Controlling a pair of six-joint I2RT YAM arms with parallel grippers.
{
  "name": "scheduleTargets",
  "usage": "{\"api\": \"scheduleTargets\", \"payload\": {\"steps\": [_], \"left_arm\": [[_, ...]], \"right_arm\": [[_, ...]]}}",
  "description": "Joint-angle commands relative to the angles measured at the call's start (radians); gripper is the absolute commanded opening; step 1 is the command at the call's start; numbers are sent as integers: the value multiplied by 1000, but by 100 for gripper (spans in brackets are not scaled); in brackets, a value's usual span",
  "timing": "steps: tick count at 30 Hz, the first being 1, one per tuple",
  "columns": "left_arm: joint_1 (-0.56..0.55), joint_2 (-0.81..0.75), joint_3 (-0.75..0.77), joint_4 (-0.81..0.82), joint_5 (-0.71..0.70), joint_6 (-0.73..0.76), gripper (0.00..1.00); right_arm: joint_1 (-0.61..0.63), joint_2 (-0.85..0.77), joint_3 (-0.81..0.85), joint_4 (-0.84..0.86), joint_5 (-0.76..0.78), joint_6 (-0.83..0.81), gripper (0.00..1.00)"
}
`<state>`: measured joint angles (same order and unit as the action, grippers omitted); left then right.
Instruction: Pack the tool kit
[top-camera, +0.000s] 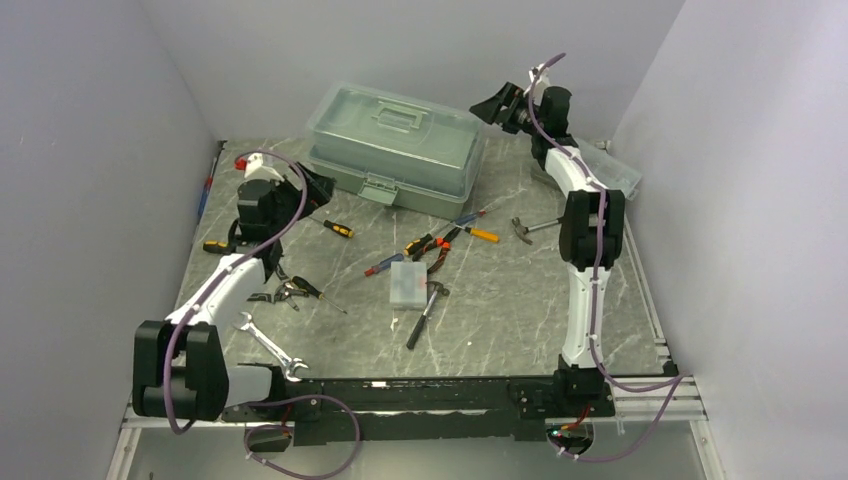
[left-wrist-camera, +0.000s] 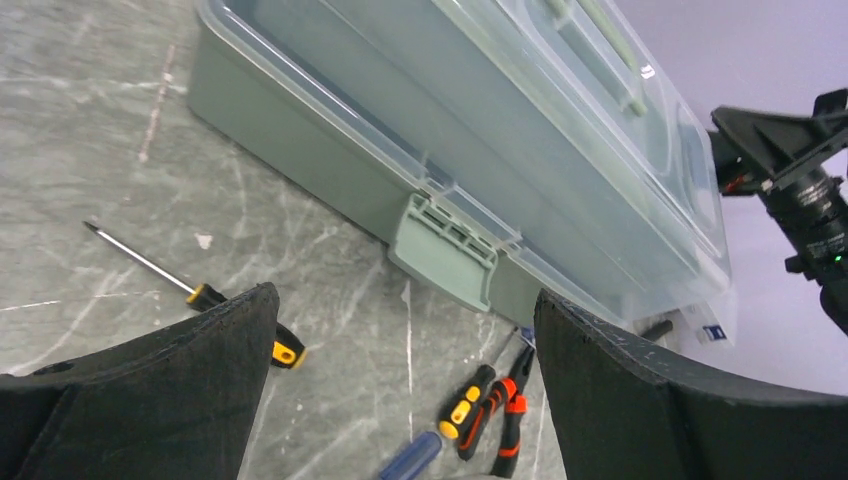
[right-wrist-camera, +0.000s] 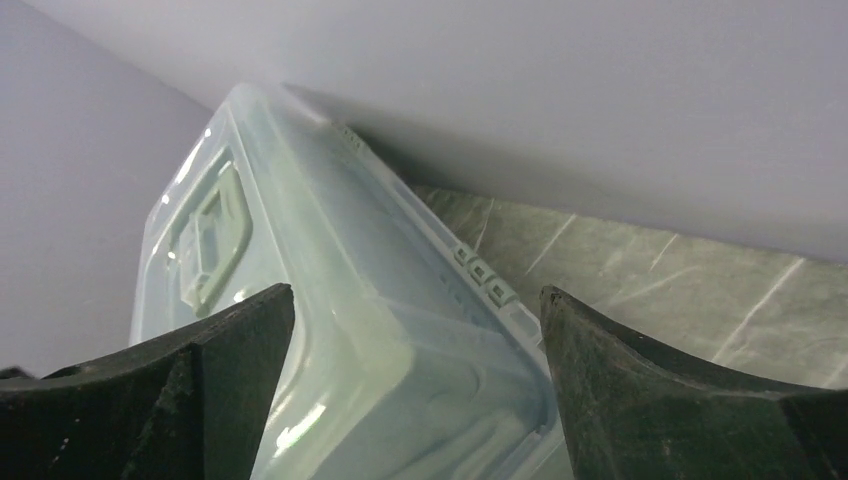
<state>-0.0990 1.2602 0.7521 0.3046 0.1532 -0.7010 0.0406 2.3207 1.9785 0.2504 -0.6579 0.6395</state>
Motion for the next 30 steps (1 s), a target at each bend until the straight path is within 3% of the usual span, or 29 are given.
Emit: {"api": "scheduleTargets", "payload": {"steps": [1,9,19,23,30], "left_arm": [[44,14,80,19,1,-2,99],[175,178,357,-179,84,61,99],[203,516,677,-157,317,19,99],[195,571,666,-109,395,-50,99],[187,481,538,-76,407,-62,99]], "right_arm": [[16,29,79,-20,-139,-1,94],[47,-78,-137,-20,-222,-88,93],[77,-375,-604,26,-170,-164,90],[101,-489,-755,45,-147,-174,90],[229,-644,-897,-28,-50,-225,90]]}}
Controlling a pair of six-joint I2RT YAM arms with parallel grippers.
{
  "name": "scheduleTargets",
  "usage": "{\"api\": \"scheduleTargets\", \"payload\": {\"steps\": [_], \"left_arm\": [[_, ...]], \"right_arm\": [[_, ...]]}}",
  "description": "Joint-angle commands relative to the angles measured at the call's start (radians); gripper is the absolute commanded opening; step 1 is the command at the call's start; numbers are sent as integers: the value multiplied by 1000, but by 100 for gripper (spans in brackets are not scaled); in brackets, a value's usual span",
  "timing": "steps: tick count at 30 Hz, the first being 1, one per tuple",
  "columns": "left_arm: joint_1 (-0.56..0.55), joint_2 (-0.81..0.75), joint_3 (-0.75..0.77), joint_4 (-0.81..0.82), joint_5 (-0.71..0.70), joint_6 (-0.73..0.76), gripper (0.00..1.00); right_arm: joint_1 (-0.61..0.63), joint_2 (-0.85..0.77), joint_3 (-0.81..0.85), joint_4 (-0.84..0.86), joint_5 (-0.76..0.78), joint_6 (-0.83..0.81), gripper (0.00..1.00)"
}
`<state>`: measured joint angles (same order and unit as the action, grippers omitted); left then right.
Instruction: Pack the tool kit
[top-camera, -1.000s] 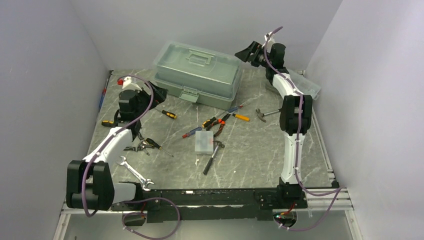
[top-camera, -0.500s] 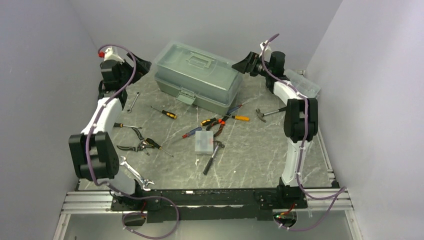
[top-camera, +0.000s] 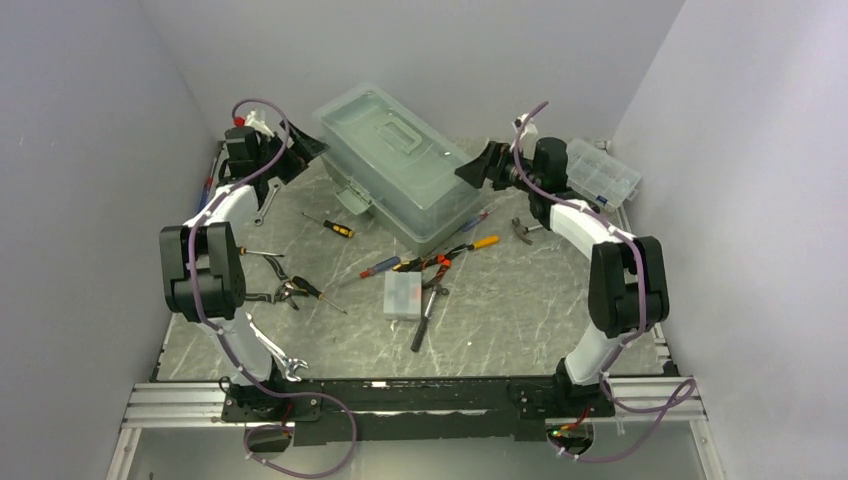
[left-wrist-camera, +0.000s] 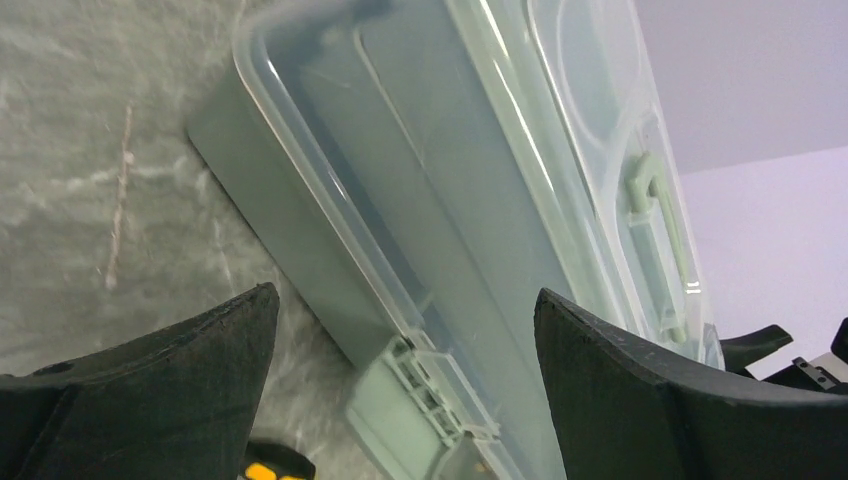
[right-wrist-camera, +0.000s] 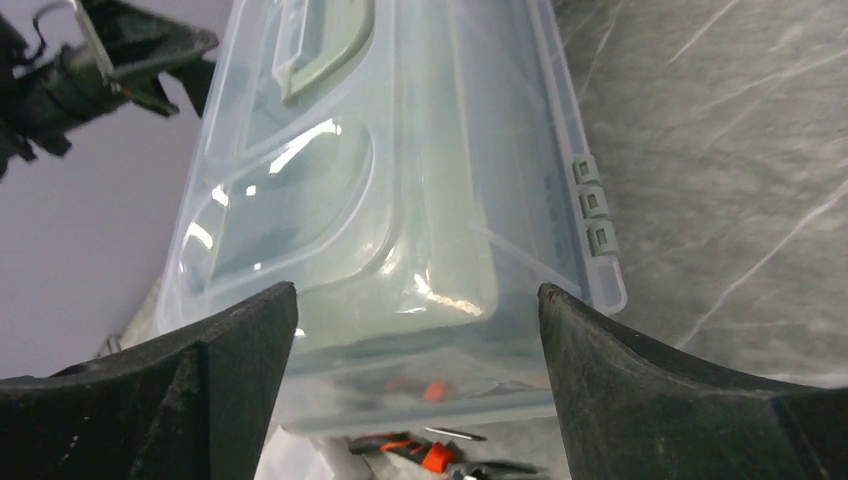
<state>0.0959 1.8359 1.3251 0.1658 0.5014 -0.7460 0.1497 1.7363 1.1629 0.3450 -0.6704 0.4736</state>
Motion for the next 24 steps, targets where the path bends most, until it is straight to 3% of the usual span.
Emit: {"api": "scheduleTargets", "payload": {"steps": [1,10,19,24], "left_arm": [[-10,-113,-51,66,68,-14,99],[-30,-270,-201,27,57,31,99],[-88,-228,-64,-121,-48,79,99],[-129,-125,71,-228,-126,82,99]], "right_arm": [[144,-77,-98,-138,-14,-63,90],[230,-212,-186,-159,98,-31,91],[227,-115,124,-417,228,-125,95],[226,17,271,-447,216,-113,96]]}}
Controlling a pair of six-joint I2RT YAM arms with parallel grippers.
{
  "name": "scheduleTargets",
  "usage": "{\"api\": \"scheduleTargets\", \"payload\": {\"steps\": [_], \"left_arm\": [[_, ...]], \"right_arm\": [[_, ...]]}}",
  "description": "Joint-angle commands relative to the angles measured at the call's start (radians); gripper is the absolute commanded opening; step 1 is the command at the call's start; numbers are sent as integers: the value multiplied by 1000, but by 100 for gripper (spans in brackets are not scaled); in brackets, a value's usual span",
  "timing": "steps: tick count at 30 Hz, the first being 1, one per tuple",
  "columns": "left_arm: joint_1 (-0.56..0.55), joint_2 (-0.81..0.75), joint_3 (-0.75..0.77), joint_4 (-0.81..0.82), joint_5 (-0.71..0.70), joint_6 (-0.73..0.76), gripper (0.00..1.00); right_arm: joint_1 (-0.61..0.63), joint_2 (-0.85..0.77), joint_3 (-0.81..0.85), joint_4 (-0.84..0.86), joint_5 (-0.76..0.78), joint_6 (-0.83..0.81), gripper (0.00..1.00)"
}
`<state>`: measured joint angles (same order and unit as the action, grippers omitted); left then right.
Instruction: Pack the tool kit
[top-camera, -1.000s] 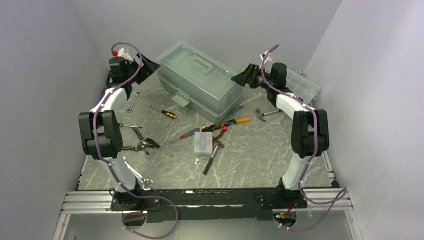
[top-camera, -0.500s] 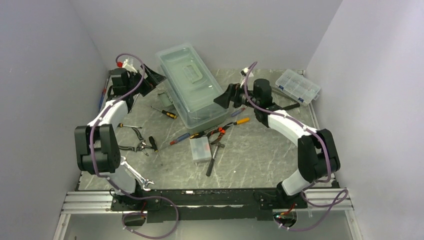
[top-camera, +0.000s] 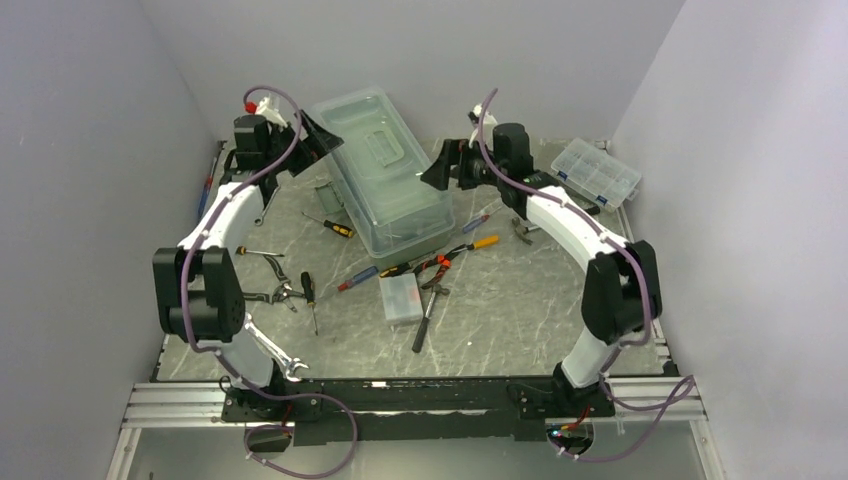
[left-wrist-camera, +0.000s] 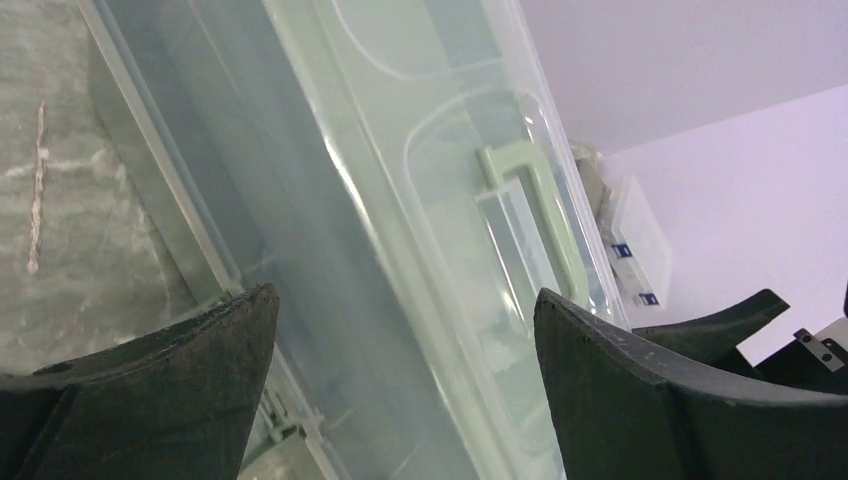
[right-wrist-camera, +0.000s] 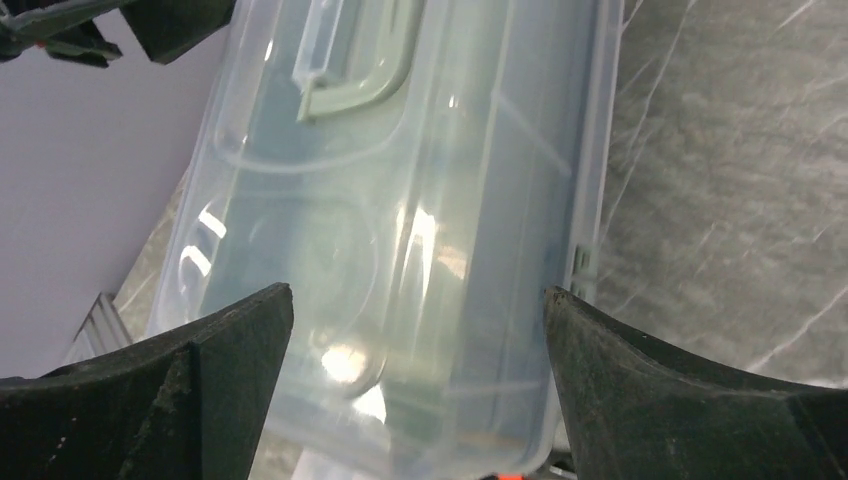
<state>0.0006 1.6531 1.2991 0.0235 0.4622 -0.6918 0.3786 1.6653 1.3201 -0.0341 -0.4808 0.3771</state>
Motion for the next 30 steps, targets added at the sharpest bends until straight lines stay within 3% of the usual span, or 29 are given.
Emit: {"api": "scheduleTargets", "payload": {"steps": [1,7,13,19,30], "left_arm": [[-46,74,119,-98,-102,38,99],[-95,186,261,-234,-137,87,92],[-135,153,157,-189,-115,47,82],[-292,25,-102,-3,-175,-37,84],[-461,-89,-230,73,-272,-77,85]], "right_arm": [[-1,117,143,-81,23,-18,96],[17,198,206,-133,8,-47,92],[19,105,53,-114,14,-25,74],[20,-97,-219,-29,96,39,72],[17,-258,-275,-112,151,12,78]]}}
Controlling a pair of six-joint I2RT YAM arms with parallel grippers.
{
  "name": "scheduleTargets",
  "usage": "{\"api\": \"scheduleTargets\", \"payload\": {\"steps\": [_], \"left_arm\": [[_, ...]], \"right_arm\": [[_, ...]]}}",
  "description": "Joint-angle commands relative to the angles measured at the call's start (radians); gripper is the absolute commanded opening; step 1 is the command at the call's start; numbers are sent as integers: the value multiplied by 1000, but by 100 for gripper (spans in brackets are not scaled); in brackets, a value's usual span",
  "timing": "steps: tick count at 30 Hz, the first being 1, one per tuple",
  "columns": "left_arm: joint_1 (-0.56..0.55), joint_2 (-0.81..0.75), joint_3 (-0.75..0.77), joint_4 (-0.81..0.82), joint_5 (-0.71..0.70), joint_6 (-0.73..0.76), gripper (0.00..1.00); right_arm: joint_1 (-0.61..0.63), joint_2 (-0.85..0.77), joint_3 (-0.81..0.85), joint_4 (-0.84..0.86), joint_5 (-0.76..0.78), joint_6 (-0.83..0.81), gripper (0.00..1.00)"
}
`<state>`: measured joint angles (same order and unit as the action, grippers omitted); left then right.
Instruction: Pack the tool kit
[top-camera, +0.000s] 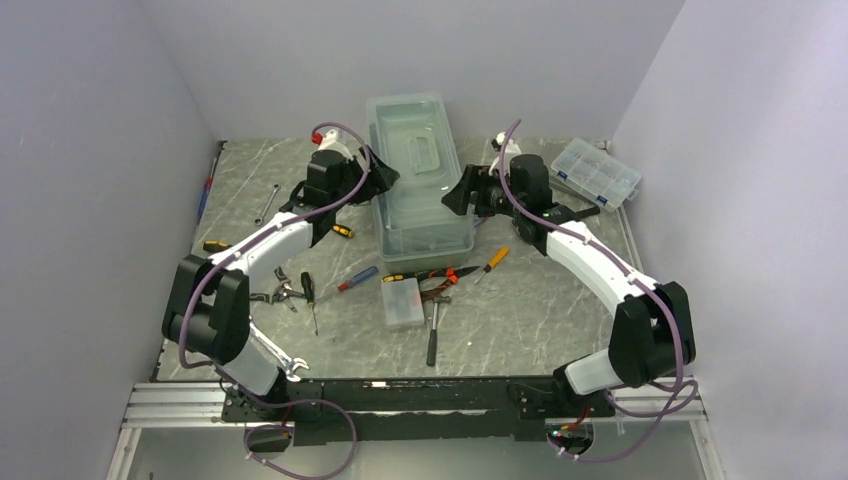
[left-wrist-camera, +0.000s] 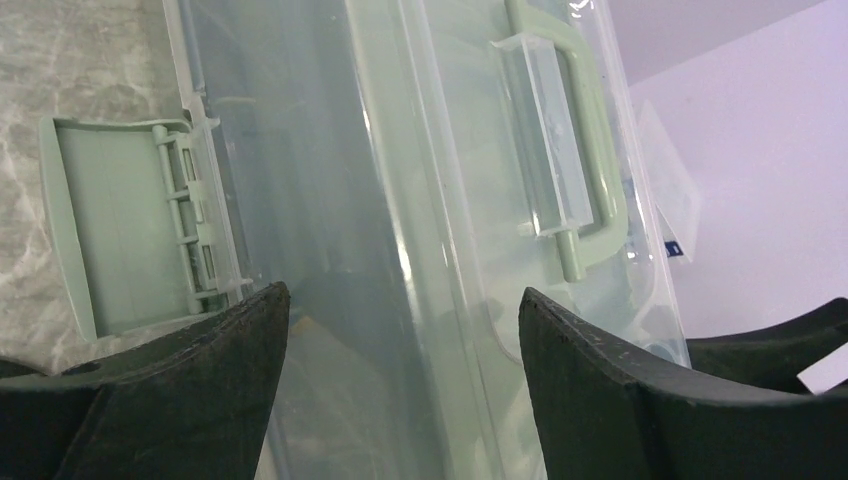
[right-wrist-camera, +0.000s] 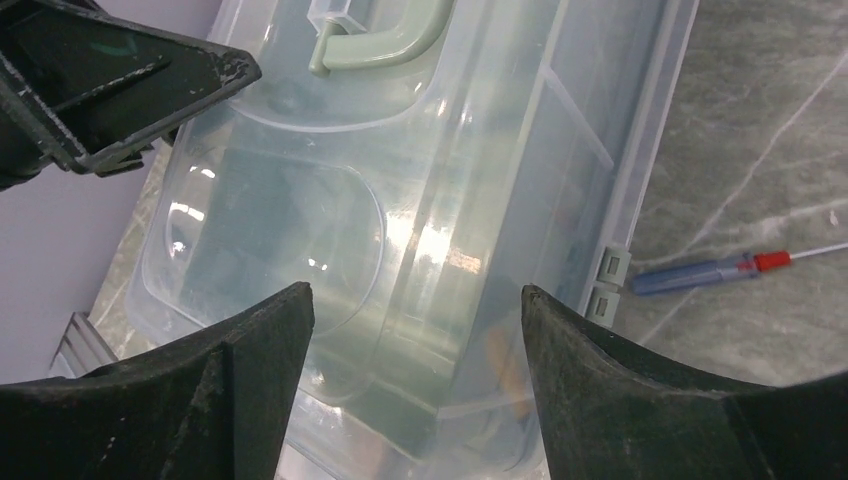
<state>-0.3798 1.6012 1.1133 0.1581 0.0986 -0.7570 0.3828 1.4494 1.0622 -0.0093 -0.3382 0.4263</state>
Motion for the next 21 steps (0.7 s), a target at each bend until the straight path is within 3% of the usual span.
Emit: {"api": "scheduleTargets", "payload": {"steps": [1,4,8,13,21], "left_arm": [[-80,-47,-37,-77,92,-6,85],[-78,-75,10,-152,56,46,90],[-39,-111,83,-266,58,119,94],[66,-170,61,-259,161,128,95],[189,-154,60,-272,289,147,96]], "right_arm": [[12,-45,-5,-154,13,-42,80],[7,-50,44,-196,40,-54,89],[5,6,188,-286,110,-73,93],[5,108,356,-361,247,-95,80],[9,248,576,-415,194,-94,66]]}}
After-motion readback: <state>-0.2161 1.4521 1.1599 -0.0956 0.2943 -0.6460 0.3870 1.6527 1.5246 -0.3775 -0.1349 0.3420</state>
